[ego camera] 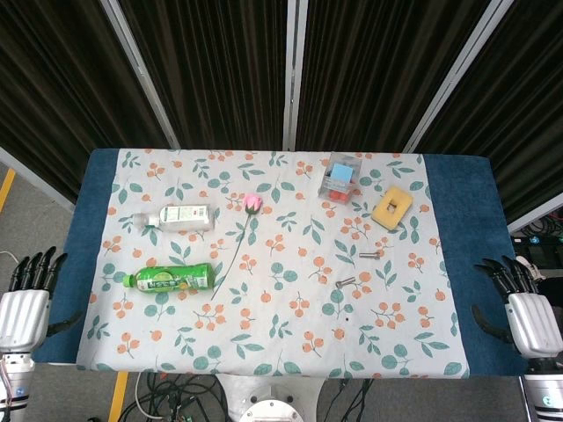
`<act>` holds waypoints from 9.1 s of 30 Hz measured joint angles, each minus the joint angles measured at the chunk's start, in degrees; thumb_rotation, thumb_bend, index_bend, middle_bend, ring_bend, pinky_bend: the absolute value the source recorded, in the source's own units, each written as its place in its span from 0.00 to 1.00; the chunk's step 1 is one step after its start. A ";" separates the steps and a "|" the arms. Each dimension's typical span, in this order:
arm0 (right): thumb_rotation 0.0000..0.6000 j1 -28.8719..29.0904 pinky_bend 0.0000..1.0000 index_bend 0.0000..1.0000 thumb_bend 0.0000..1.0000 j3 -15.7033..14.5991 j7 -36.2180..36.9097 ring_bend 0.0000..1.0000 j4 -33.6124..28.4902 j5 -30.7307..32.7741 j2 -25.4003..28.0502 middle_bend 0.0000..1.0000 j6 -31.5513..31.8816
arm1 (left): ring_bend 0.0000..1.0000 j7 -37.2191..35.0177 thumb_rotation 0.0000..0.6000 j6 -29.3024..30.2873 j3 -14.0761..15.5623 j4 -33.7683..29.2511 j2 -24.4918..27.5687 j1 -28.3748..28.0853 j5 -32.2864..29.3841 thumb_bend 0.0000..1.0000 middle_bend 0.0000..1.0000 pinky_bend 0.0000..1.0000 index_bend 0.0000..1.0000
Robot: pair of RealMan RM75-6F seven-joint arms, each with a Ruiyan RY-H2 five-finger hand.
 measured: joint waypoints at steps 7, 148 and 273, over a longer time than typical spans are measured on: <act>1.00 0.04 0.00 0.19 0.26 0.41 -0.26 0.00 -0.25 -0.27 -0.10 0.14 -0.78 | 0.00 0.02 1.00 -0.10 -0.19 0.02 -0.02 -0.14 -0.15 0.06 0.00 0.00 0.10; 1.00 29.72 0.00 0.19 0.36 15.67 -1.25 0.00 16.04 19.32 -24.98 0.14 -35.91 | 0.00 -3.20 1.00 -0.93 0.20 2.21 -0.30 0.67 -1.66 0.06 0.00 0.00 0.10; 1.00 32.37 0.00 0.41 0.35 1.42 -62.53 0.00 20.62 -2.11 -30.47 0.19 -27.76 | 0.00 -5.79 1.00 0.53 0.83 3.55 -0.79 2.68 -0.47 0.06 0.00 0.00 0.10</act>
